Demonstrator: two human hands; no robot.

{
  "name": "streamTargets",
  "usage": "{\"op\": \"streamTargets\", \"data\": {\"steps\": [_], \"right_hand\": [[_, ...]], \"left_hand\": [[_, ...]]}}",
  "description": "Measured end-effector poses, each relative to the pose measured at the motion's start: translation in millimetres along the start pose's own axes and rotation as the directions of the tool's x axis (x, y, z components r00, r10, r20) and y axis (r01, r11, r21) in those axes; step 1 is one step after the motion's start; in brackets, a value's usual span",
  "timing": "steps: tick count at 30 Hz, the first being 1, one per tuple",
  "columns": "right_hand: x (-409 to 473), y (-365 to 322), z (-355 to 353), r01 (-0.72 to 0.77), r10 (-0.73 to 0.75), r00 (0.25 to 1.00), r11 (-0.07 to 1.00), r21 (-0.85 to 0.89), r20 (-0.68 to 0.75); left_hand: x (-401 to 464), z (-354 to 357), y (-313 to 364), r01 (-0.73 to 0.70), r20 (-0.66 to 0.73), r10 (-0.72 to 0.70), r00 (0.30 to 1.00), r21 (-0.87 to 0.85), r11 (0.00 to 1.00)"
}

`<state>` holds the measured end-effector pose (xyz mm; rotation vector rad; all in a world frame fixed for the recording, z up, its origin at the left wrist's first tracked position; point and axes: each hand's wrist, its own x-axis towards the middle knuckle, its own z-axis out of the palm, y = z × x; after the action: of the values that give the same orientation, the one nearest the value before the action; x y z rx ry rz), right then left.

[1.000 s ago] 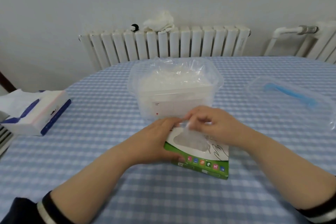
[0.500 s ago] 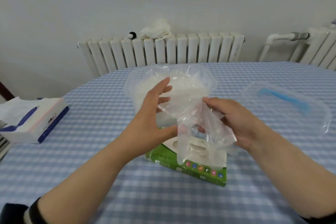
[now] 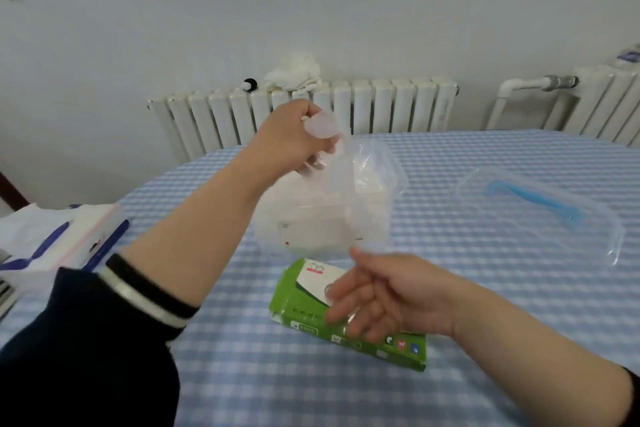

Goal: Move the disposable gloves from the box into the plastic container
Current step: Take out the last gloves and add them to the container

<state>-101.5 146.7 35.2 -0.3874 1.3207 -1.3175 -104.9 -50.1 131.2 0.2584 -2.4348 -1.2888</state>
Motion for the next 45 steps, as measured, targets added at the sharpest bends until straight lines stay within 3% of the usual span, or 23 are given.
{"op": "streamTargets", "data": {"steps": [2,4,7,10,13,15,17,19,21,24,28,31,35,38,41,43,45], "right_hand": [[-1.4,5.1,9.0,0.067,-0.043,0.991,0.978,-0.196,0.125],[-6.3,-0.5,21.6,0.260,-0.230,0.964,0.925,-0.276,0.136],[-14.7,-22.6,36.4,0.535,-0.567,0.822,0.740,-0.407,0.049],[-10.2,-43.4,39.8,0.565,-0.720,0.694,0.537,-0.627,0.008],[10.4,-57.9,30.4,0.468,-0.787,0.614,0.428,-0.773,-0.063],[25.6,-67.7,21.2,0.268,-0.829,0.556,0.254,-0.929,-0.066],[36.2,-78.0,13.0,-0.024,-0.799,0.599,0.057,-0.998,-0.060],[42.4,-87.0,7.5,-0.219,-0.679,0.721,-0.039,-0.975,-0.135],[47.9,-91.5,3.2,-0.286,-0.538,0.813,-0.036,-0.958,-0.222],[51.9,-96.1,-0.1,-0.314,-0.434,0.861,-0.047,-0.948,-0.264],[52.5,-98.7,-2.9,-0.321,-0.374,0.880,-0.015,-0.947,-0.292],[53.0,-98.8,-6.9,-0.302,-0.380,0.882,-0.004,-0.953,-0.278],[51.3,-98.5,-13.0,-0.255,-0.464,0.848,0.066,-0.965,-0.256],[45.2,-89.2,-20.0,-0.188,-0.636,0.739,0.126,-0.974,-0.225],[36.2,-64.9,-26.4,-0.025,-0.840,0.507,0.209,-0.978,-0.193],[28.9,-42.1,-26.5,0.066,-0.916,0.360,0.213,-0.975,-0.176],[19.9,-21.1,-26.0,0.107,-0.959,0.249,0.168,-0.980,-0.138]], "left_hand": [[23.1,-3.3,-7.1,0.004,0.074,-0.020,0.997,0.221,0.975],[36.9,-4.0,-14.0,-0.014,0.137,-0.039,0.990,0.368,0.930],[40.4,-2.7,-21.9,0.001,0.138,-0.064,0.988,0.418,0.909],[40.8,-1.3,-27.6,-0.024,0.134,-0.040,0.990,0.447,0.894],[40.1,-4.3,-34.9,-0.051,0.113,-0.002,0.994,0.462,0.886],[37.8,-7.7,-39.2,-0.067,0.114,0.014,0.993,0.472,0.879],[37.5,-9.7,-44.0,-0.095,0.110,0.043,0.993,0.534,0.840],[38.6,-11.1,-50.7,-0.109,0.098,0.059,0.993,0.643,0.758],[39.9,-11.7,-58.1,-0.124,0.095,0.081,0.992,0.775,0.620],[40.1,-15.8,-64.5,-0.182,0.116,0.173,0.978,0.883,0.432],[39.5,-31.9,-76.8,-0.267,0.195,0.239,0.951,0.908,0.324],[34.1,-42.3,-80.3,-0.279,0.237,0.165,0.957,0.908,0.312],[27.4,-43.2,-72.6,-0.315,0.329,0.046,0.943,0.840,0.441],[23.2,-43.0,-66.1,-0.247,0.308,-0.023,0.951,0.803,0.543],[10.7,-42.0,-60.0,-0.178,0.268,-0.062,0.961,0.778,0.602],[0.8,-38.7,-60.6,-0.184,0.243,-0.024,0.970,0.790,0.585],[-8.6,-34.7,-64.6,-0.192,0.187,0.060,0.980,0.850,0.491]]}}
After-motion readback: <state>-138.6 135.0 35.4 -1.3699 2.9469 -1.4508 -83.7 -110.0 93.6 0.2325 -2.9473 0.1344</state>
